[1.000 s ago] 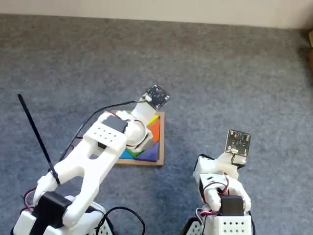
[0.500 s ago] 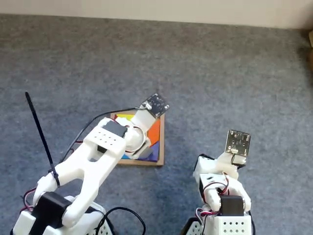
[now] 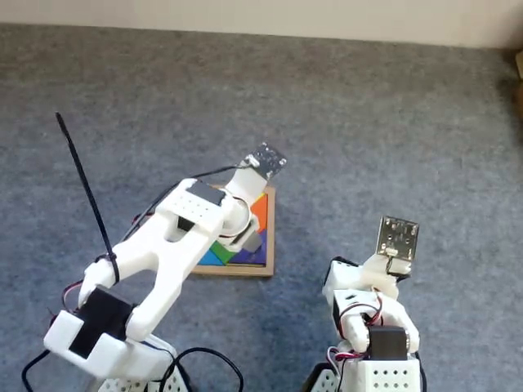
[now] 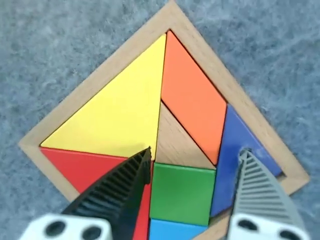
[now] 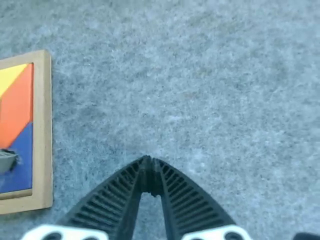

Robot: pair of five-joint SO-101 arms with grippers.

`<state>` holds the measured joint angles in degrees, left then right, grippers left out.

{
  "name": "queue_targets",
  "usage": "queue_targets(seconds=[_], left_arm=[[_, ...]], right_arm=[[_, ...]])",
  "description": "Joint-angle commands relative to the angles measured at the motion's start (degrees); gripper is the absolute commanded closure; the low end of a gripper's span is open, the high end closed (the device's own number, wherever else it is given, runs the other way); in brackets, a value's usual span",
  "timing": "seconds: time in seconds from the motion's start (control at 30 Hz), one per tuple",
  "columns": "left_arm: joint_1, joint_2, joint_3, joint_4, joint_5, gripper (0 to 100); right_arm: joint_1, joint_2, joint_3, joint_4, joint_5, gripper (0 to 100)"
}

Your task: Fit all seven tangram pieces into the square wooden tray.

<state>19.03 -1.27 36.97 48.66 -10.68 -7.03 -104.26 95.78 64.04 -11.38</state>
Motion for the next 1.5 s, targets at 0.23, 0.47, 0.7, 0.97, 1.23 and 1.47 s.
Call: queue_targets(seconds=[0.23,0.47,0.7,0.97,1.23,1.47], left_arm=[[-4.88,0.57,-4.88,0.26,4.75,73],[-6.02,0.13,-3.65,-0.97,4.57,73],[-9.45,0.04,-4.18,-2.2,4.57,73],[-16.48,-1.63,-5.23,-2.46,4.92,73],[-26.42,-17.19,2.59,-2.2,6.07,73],[-32.31,-40.4,18.42,-2.2,3.25,73]], right_arm=[[0.66,-0.4,6.73,-1.36,0.53,99.2],[0.66,-0.4,6.73,-1.36,0.53,99.2],[0.66,-0.4,6.73,-1.36,0.53,99.2],[0.66,-0.4,6.73,-1.36,0.53,99.2],[0.66,-0.4,6.73,-1.36,0.53,99.2],[0.66,-0.4,6.73,-1.36,0.53,99.2]])
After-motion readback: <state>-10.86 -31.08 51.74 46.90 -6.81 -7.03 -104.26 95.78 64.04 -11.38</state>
